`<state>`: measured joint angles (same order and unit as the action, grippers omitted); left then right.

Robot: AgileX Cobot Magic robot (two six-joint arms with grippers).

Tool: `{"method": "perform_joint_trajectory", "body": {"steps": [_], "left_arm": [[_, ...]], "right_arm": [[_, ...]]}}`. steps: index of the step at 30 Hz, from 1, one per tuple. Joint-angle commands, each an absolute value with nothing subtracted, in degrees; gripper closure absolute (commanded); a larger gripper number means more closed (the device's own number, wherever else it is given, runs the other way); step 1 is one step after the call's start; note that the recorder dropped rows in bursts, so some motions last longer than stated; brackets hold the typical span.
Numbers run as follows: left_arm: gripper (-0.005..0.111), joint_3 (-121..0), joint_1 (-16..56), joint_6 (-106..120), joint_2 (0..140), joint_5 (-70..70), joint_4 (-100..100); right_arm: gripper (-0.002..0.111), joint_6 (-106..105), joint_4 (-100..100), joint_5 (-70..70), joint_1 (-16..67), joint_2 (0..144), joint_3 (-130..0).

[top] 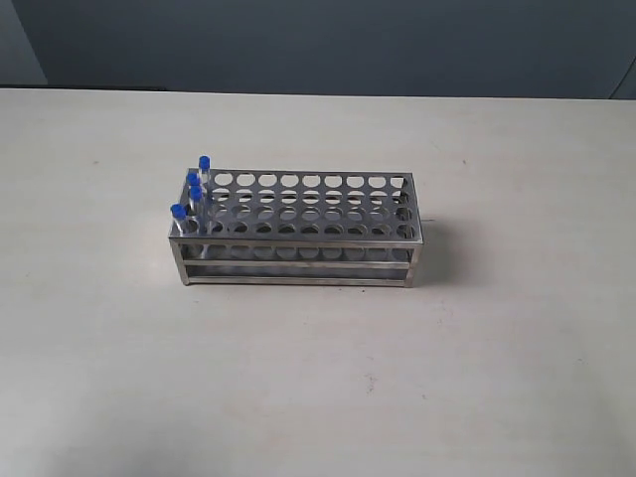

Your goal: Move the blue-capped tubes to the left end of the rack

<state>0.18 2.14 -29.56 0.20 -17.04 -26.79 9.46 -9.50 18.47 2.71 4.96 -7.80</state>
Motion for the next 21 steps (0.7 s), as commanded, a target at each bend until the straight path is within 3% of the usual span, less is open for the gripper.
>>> {"method": "perform_joint_trajectory", "body": {"steps": [1,7,21], "left_arm": [[0.106,0.00,2.50,-29.59,0.00,-16.74,-26.77],[0.106,0.00,2.50,-29.59,0.00,-16.74,-26.77],[0.106,0.00,2.50,-29.59,0.00,-16.74,-26.77]], "right_arm": [[0.109,9.06,-10.22,15.44,-1.89,0.56,-2.39],[0.109,9.06,-8.29,15.65,-6.34,0.00,0.00],[0.109,9.06,-8.50,17.29,-6.21,0.00,0.00]]}}
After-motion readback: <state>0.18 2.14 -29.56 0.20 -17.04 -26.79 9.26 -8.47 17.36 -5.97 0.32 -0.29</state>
